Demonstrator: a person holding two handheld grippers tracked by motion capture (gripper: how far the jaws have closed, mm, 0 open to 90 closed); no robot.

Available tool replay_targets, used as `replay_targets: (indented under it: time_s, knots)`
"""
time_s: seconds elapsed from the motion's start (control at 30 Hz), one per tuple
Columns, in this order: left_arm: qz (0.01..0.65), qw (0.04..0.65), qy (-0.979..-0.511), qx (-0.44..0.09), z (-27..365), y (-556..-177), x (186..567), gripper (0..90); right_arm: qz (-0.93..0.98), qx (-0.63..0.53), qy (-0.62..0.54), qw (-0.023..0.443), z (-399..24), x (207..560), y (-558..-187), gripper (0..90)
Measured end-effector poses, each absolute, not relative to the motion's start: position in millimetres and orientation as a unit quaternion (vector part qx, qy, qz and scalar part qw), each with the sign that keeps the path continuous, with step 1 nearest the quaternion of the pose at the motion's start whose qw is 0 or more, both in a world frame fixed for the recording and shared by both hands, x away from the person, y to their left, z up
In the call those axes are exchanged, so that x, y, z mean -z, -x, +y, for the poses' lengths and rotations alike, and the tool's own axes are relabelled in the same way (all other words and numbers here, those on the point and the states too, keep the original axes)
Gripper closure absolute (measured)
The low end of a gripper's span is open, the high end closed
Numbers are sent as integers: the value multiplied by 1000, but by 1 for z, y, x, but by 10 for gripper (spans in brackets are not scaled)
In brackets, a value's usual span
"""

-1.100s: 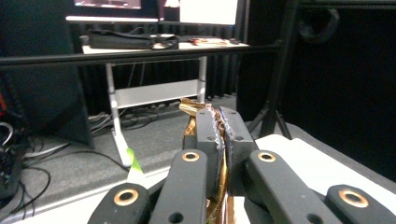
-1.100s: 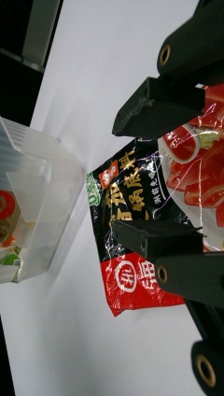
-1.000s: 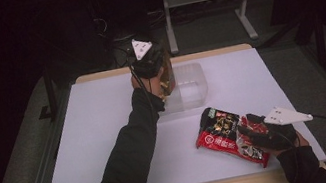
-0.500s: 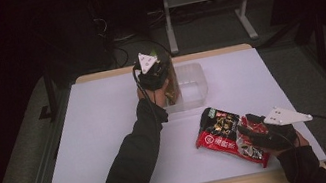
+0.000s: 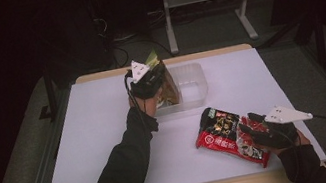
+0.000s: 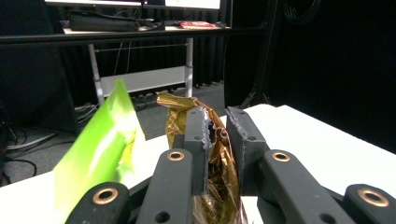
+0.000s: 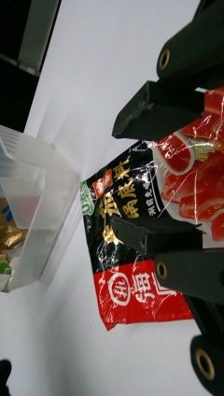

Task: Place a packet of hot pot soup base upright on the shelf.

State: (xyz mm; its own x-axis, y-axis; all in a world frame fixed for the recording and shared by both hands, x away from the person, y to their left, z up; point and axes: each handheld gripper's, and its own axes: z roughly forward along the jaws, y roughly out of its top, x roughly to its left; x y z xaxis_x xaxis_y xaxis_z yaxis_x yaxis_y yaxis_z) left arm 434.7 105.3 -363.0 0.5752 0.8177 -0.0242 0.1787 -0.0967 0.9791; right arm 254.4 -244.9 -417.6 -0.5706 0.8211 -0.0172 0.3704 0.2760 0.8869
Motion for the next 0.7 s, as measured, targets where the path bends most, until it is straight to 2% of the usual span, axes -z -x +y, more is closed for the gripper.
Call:
replay_targets:
  time_s: [0.5, 0.7]
  knots:
    - [335, 556, -710, -275, 118, -423, 365, 720, 765, -435, -402, 251, -244, 422, -257, 486]
    - [323, 554, -718, -272, 122, -416, 361, 640, 766, -434, -402, 251, -245, 422, -258, 499]
